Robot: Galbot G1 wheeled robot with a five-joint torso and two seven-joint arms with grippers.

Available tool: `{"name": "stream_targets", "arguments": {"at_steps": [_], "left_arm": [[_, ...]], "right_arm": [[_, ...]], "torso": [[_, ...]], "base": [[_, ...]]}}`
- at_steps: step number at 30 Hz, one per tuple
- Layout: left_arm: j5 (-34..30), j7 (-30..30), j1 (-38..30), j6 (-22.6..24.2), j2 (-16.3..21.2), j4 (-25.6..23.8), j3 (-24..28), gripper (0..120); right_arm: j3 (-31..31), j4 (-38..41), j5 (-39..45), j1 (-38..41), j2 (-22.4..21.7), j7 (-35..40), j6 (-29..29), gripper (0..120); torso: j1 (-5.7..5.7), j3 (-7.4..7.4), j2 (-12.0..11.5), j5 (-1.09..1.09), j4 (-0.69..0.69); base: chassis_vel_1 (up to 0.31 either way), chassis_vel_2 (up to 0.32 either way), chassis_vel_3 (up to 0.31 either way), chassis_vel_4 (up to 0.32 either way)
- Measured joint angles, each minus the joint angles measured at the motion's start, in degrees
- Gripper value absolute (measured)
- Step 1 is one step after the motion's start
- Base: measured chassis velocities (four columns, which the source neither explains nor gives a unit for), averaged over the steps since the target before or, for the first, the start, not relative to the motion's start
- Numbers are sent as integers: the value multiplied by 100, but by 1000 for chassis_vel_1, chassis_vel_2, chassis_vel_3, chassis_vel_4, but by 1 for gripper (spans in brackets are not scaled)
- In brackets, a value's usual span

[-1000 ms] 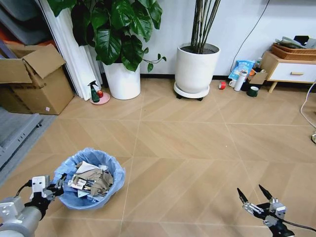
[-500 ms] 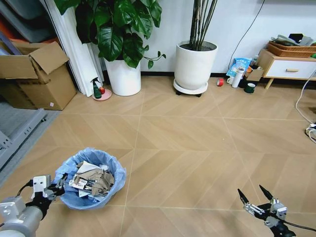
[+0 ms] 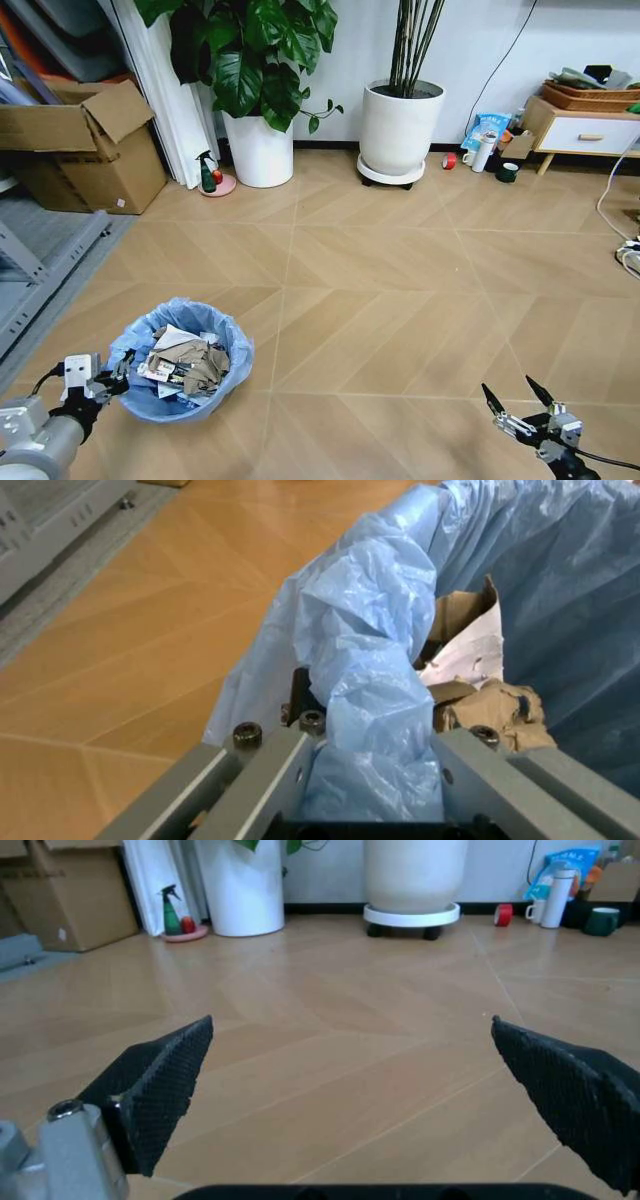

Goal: Pick up the trash bin and place the garbage on the floor into it.

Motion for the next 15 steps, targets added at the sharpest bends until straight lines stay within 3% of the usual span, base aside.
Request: {"name": "stream_targets", "arguments": {"at_steps": [4, 15], "left_arm": [[-27, 2, 0, 0, 20, 8, -14, 1], [-57, -31, -37, 13, 44, 25, -3, 1]], "right_arm": [[12, 2, -1, -21, 8, -12, 16, 100], [40, 22, 15, -27, 11, -54, 30, 100]], "torso": [[0, 0, 0, 1, -1], [0, 0, 0, 0, -1]], "base": [[187, -60, -142, 61], [82, -121, -85, 116]]}}
